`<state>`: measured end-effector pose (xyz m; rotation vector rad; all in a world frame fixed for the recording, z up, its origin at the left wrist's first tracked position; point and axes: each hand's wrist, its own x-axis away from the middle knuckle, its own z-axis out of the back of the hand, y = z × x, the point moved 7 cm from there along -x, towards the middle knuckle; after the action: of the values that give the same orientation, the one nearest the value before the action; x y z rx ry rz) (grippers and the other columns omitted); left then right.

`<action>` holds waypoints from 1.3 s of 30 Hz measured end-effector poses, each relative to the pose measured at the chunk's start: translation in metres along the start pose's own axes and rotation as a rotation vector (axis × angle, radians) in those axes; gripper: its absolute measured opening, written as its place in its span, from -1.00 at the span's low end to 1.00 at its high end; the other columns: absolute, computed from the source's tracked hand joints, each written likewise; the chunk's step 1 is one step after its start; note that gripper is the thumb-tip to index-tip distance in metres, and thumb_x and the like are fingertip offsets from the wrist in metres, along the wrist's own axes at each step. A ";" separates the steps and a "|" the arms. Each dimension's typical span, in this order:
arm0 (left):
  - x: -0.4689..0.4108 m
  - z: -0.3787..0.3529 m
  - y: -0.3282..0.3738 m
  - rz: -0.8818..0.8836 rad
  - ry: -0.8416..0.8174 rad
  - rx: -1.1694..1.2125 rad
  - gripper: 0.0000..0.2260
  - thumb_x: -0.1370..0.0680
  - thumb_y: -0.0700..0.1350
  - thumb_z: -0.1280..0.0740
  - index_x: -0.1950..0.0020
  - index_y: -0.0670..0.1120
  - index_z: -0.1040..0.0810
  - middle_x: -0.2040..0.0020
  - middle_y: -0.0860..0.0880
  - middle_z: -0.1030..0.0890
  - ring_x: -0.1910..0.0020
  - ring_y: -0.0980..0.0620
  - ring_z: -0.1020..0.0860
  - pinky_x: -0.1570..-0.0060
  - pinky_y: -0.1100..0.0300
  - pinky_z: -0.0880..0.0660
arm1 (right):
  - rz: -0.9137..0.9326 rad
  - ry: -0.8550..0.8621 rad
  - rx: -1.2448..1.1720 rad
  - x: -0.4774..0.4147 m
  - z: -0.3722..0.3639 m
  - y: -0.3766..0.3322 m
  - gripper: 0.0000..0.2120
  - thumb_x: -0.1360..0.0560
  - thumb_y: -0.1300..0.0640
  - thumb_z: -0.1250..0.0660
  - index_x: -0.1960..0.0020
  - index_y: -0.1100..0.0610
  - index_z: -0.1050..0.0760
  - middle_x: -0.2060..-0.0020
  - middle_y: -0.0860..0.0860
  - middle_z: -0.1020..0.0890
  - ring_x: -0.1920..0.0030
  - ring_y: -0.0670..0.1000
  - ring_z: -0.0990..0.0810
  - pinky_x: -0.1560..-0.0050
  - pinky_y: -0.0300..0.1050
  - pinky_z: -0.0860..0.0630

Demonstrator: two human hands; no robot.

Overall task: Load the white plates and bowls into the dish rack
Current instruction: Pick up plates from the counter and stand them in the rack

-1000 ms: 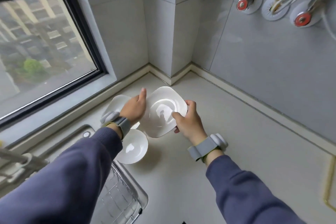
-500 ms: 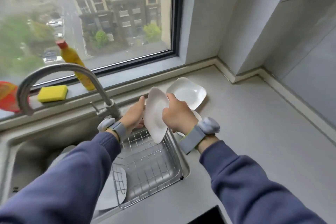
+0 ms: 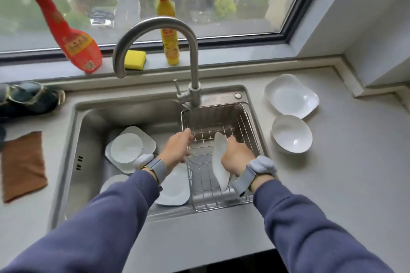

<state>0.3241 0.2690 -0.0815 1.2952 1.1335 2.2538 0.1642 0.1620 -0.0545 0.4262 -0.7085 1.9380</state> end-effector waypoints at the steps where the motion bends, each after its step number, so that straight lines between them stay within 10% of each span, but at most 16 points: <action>1: 0.000 0.002 -0.003 -0.009 0.004 0.008 -0.60 -0.70 0.08 -0.05 -0.20 -0.13 -0.58 0.03 0.00 -0.55 0.20 -0.02 -0.52 0.23 0.10 -0.44 | -0.020 -0.002 0.004 -0.001 -0.003 0.004 -0.68 -0.58 0.11 -0.10 -0.29 0.18 -0.35 -0.15 0.20 -0.59 -0.04 0.26 -0.60 0.06 0.01 -0.45; 23: -0.033 0.054 -0.083 0.112 0.025 0.070 -0.55 -0.69 0.17 -0.03 -0.23 -0.10 -0.54 -0.05 -0.08 -0.56 0.15 -0.06 -0.56 0.20 0.08 -0.48 | -0.043 -0.057 0.139 -0.016 -0.053 -0.007 -0.68 -0.55 0.21 -0.14 -0.30 0.16 -0.34 0.01 0.17 -0.61 0.17 0.21 -0.52 0.15 0.00 -0.45; 32: -0.040 0.061 -0.108 0.193 -0.004 0.033 -0.53 -0.68 0.20 -0.01 -0.26 -0.09 -0.51 -0.04 -0.08 -0.52 0.15 -0.06 -0.57 0.20 0.08 -0.48 | -0.072 0.048 0.127 -0.009 -0.041 0.001 -0.52 -0.54 -0.08 -0.19 -0.39 0.07 -0.24 -0.07 0.11 -0.50 0.13 0.20 -0.57 0.14 0.03 -0.53; 39: -0.048 0.076 -0.132 0.237 -0.022 -0.037 -0.49 -0.64 0.24 -0.01 -0.13 -0.10 -0.56 -0.05 -0.14 -0.58 0.15 -0.07 -0.48 0.06 0.04 -0.43 | 0.285 0.271 -0.210 0.033 -0.054 -0.104 -0.69 -0.52 0.06 -0.25 -0.26 0.04 -0.44 -0.06 0.01 -0.55 -0.02 0.10 -0.56 0.00 0.00 -0.48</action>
<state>0.3976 0.3619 -0.1883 1.5061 0.9702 2.4060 0.2426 0.2541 -0.0466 -0.0726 -0.8163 2.1059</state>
